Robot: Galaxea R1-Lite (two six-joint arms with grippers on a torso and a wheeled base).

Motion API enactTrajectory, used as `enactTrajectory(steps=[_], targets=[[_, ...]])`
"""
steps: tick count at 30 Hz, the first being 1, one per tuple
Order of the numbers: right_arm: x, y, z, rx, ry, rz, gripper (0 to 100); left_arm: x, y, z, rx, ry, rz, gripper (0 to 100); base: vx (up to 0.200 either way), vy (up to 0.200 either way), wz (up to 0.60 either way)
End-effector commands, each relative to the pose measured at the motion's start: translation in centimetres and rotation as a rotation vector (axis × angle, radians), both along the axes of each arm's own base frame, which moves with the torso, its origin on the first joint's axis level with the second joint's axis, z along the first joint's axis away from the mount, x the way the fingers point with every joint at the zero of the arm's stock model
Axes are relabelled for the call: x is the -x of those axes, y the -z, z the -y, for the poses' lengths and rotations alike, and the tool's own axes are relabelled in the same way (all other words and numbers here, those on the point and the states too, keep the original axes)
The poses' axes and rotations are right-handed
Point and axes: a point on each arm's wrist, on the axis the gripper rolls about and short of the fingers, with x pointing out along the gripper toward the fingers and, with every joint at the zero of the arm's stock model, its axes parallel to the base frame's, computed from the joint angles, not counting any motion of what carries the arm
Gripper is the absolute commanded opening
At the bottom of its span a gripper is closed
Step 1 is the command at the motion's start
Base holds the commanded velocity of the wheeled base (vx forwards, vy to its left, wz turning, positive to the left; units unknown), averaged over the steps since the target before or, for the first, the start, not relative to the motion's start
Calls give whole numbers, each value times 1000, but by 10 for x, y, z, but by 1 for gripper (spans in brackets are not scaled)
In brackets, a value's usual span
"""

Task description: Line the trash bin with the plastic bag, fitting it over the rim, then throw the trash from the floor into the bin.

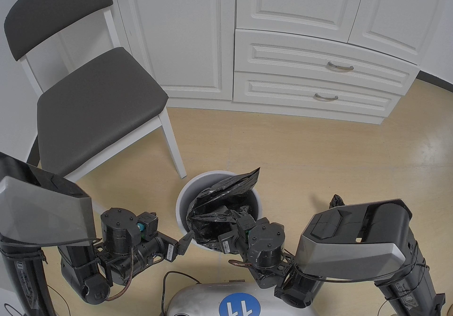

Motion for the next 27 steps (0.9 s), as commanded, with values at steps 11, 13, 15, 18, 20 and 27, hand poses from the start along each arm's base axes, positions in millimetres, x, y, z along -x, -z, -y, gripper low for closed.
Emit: enactTrajectory(steps=[11,13,15,18,20,27], targets=[[8,-9,-6,-18,-16,13,0,-26,41,23,32,-18,-61,100,0,0,0],[8,-9,-6,-15,-15,11,0,-30,41,25,48,-54,-49,100,0,0,0],[8,-9,-5,-15,-13,11,0,-33,43,24,44,-85,-40,100,0,0,0],[8,-9,-4,-11,-12,8,0,-38,43,26,50,-92,-29,0,0,0,0],[7,-8,-3,-8,-9,7,0,-39,43,27,56,-95,-25,0,0,0,0],[5,-7,2,9,5,-1,0,-44,40,28,100,-113,-15,0,0,0,0]])
